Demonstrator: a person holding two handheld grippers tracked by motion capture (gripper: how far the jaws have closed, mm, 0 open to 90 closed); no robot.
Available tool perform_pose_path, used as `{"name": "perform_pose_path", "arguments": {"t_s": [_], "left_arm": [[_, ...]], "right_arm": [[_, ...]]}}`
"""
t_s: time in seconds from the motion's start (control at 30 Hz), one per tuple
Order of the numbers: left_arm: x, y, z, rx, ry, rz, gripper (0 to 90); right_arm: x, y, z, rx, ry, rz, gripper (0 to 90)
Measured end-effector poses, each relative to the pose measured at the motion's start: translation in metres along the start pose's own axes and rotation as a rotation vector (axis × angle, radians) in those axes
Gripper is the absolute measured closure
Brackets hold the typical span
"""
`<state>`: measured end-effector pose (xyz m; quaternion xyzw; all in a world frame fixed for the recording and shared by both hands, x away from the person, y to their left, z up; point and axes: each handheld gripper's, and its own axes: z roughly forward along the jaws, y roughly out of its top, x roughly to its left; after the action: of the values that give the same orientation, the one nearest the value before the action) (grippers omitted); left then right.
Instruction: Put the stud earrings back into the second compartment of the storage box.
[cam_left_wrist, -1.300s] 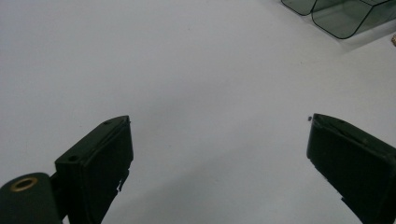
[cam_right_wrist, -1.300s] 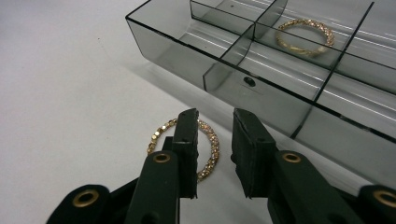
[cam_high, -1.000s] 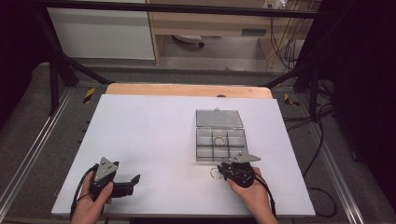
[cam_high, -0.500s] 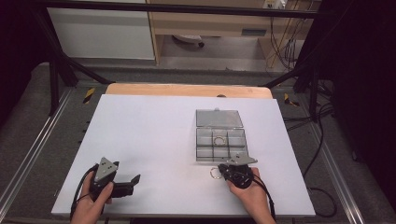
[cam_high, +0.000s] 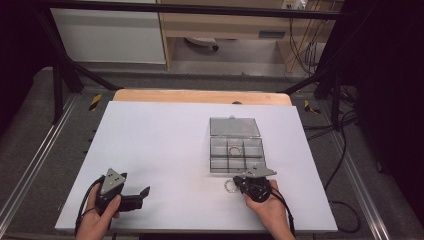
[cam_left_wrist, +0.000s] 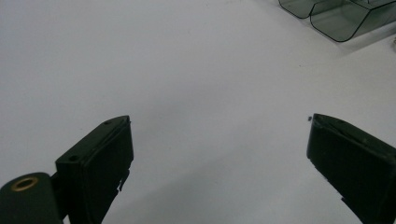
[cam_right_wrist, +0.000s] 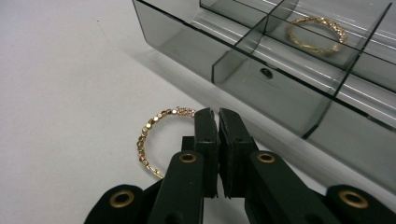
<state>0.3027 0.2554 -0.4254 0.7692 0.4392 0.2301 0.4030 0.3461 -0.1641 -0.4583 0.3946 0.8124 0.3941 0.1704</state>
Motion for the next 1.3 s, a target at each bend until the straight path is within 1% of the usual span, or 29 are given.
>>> {"name": "perform_pose_path", "arguments": {"t_s": [0.1,0.17,0.27,0.6,0.93,1.2,1.3], "left_arm": [[0.0,0.0,0.0,0.003,0.0,0.004,7.5],[0.0,0.0,0.0,0.001,0.001,-0.001,7.5],[0.0,0.0,0.0,0.002,0.001,-0.001,7.6],[-0.001,0.0,0.0,-0.007,-0.001,-0.004,7.5],[-0.001,0.0,0.0,-0.003,0.001,-0.002,7.5],[-0.001,0.0,0.001,0.0,0.006,-0.001,7.6],[0.0,0.0,0.001,0.005,0.007,0.003,7.4]], "right_arm": [[0.002,0.0,0.0,-0.002,0.01,-0.006,87.2],[0.003,0.001,0.0,-0.002,0.014,-0.013,87.2],[0.004,0.001,-0.001,0.002,0.016,-0.014,87.3],[0.009,0.003,-0.004,-0.011,0.038,-0.016,87.2],[0.012,0.005,-0.006,-0.015,0.056,-0.024,87.2],[0.013,0.007,-0.007,-0.021,0.059,-0.012,87.3],[0.015,0.01,-0.011,-0.036,0.071,-0.015,87.2]]}}
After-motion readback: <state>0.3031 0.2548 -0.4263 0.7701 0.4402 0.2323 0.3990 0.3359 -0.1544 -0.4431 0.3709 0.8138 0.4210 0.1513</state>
